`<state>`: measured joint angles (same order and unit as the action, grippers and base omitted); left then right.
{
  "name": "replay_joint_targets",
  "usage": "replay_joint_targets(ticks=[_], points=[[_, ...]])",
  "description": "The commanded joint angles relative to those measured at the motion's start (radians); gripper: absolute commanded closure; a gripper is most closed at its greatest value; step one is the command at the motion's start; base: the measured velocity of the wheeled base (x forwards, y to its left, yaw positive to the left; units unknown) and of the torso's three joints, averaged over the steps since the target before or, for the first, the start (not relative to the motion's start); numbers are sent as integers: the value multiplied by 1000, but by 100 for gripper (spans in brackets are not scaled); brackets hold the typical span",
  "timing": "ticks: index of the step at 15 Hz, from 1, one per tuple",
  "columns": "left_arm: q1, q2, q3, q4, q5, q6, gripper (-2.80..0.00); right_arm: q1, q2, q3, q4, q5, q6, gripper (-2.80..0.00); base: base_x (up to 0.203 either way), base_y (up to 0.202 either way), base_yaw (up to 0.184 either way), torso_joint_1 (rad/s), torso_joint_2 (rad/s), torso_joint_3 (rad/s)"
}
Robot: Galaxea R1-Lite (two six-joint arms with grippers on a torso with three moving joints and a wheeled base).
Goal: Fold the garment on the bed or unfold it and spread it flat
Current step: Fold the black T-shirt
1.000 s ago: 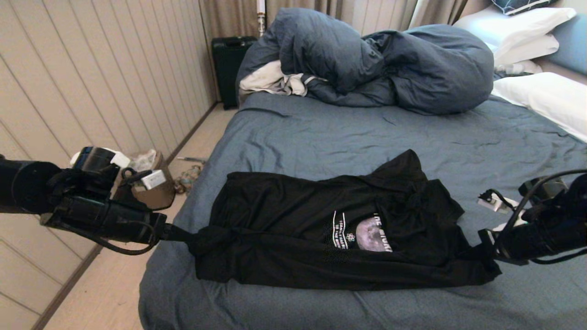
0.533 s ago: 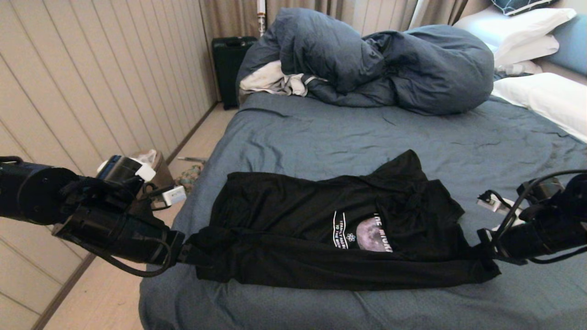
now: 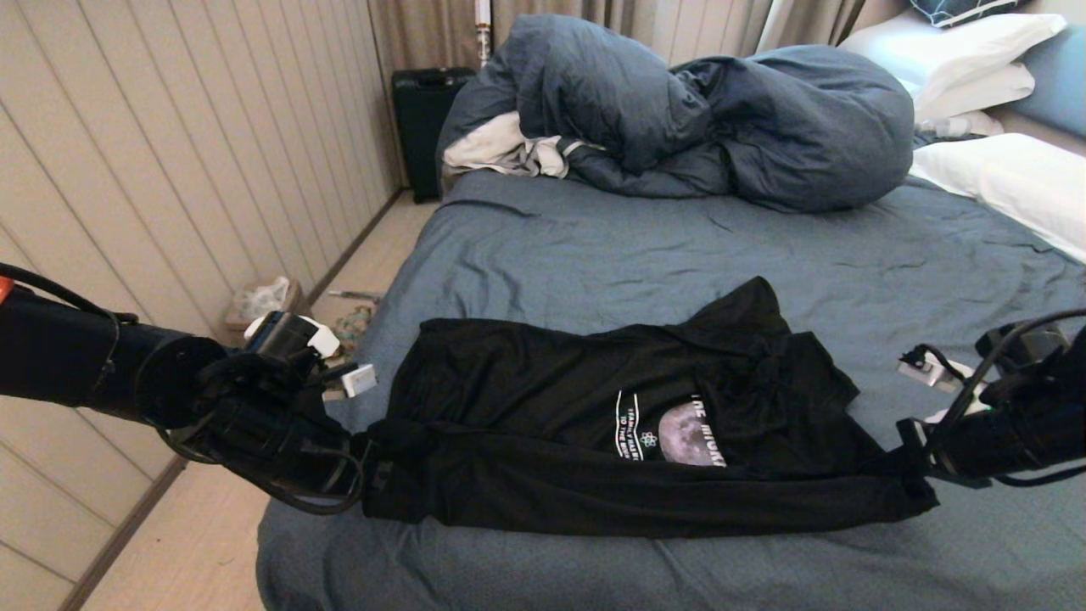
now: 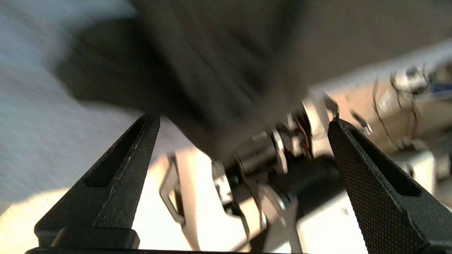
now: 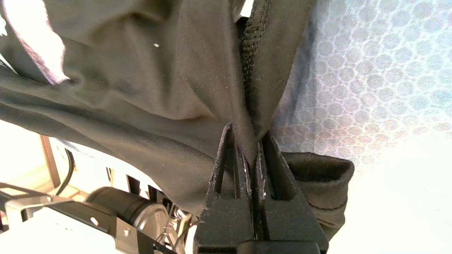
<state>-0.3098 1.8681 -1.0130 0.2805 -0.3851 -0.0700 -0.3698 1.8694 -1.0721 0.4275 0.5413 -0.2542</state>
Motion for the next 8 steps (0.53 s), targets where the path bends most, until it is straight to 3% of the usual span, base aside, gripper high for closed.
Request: replay_joint_targets(ticks=[1, 4, 8], points=[[-3, 41, 5, -28, 17, -12, -280, 3, -27, -3, 2, 3, 6, 0, 0, 0, 0, 0, 0, 0], [-15, 68, 9, -116, 34, -60, -280, 5, -30, 0, 2, 3, 12, 0, 0, 0, 0, 0, 0, 0], [-15, 72, 10, -145, 58, -67, -280, 6, -34, 0, 2, 2, 13, 0, 0, 0, 0, 0, 0, 0]])
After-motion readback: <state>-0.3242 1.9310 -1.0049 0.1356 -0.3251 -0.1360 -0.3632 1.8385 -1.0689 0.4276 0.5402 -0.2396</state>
